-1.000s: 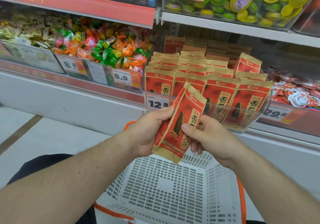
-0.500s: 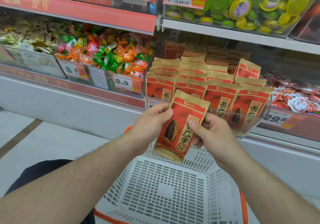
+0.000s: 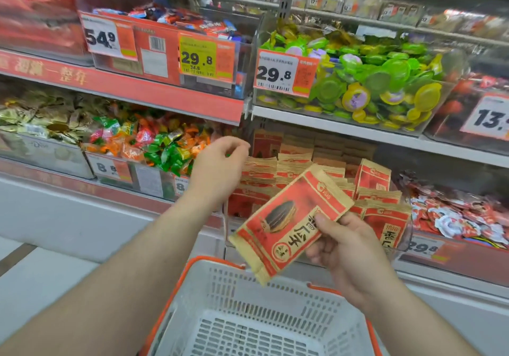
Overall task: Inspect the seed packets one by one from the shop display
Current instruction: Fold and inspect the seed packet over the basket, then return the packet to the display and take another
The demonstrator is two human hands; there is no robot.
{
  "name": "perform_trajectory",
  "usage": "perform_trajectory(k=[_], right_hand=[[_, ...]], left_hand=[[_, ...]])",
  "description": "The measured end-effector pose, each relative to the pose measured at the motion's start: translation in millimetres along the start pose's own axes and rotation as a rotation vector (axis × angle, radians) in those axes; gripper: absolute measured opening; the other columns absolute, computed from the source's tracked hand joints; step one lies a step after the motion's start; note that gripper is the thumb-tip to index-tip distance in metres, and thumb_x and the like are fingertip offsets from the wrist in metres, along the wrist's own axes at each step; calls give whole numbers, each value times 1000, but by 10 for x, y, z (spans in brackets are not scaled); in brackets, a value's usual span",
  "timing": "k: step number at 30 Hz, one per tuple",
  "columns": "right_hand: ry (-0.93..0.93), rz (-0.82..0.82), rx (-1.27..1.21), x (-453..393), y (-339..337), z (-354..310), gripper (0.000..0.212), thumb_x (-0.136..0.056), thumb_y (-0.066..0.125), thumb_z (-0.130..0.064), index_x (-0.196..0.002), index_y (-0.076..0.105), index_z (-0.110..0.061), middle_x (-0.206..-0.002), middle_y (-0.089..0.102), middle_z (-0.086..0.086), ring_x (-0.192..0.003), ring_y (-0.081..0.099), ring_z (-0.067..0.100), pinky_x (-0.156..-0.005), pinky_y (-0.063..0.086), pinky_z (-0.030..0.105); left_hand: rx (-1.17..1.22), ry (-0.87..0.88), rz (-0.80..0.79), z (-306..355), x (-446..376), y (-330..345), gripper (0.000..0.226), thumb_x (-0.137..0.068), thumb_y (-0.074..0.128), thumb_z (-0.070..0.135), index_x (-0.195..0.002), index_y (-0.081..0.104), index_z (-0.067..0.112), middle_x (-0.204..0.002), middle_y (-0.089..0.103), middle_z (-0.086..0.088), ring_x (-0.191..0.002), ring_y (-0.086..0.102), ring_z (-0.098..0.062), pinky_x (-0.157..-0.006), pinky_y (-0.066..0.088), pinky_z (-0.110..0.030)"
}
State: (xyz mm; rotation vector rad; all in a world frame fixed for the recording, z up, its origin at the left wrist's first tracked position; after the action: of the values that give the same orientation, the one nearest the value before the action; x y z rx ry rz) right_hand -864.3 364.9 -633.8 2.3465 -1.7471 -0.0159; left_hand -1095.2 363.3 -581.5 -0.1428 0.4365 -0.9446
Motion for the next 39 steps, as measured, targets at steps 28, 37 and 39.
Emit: perform_trajectory(k=[28, 37, 39], right_hand=[[-564, 53, 929, -1365, 592, -881, 23, -95, 62, -20, -115, 74, -22, -105, 69, -14, -99, 60, -2, -75, 35, -6], [-492, 17, 992, -1555, 603, -832, 22, -97, 56, -26, -105, 76, -31, -81, 71, -15, -74, 63, 1, -60, 39, 3], [-466, 22, 1043, -1609, 591, -834, 26, -99, 54, -27, -83, 73, -36, -75, 72, -9, -72, 63, 9, -59, 39, 10]], left_hand=[[-563, -117, -685, -565, -495, 340, 42, -61, 57, 80, -100, 50, 66, -142, 35, 3, -134, 33, -31, -114, 26, -50], [-479, 25, -516, -514, -692, 429, 41, -91, 33, 73, -115, 56, 48, -147, 40, 14, -142, 19, -22, -111, 14, -50], [-498, 30, -553, -559, -716, 470, 44, -97, 32, 65, -129, 55, 46, -157, 28, 19, -148, 9, -18, -115, 6, -50]])
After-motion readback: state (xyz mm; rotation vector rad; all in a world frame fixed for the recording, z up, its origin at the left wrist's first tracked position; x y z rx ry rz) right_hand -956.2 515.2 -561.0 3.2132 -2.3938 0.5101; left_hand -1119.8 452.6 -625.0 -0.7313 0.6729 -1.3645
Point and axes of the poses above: each hand's wrist, its own x-axis away from the middle knuckle, its own y-axis out of the palm, z = x × y, the point moved 7 cm from there along -x, towards the middle knuckle
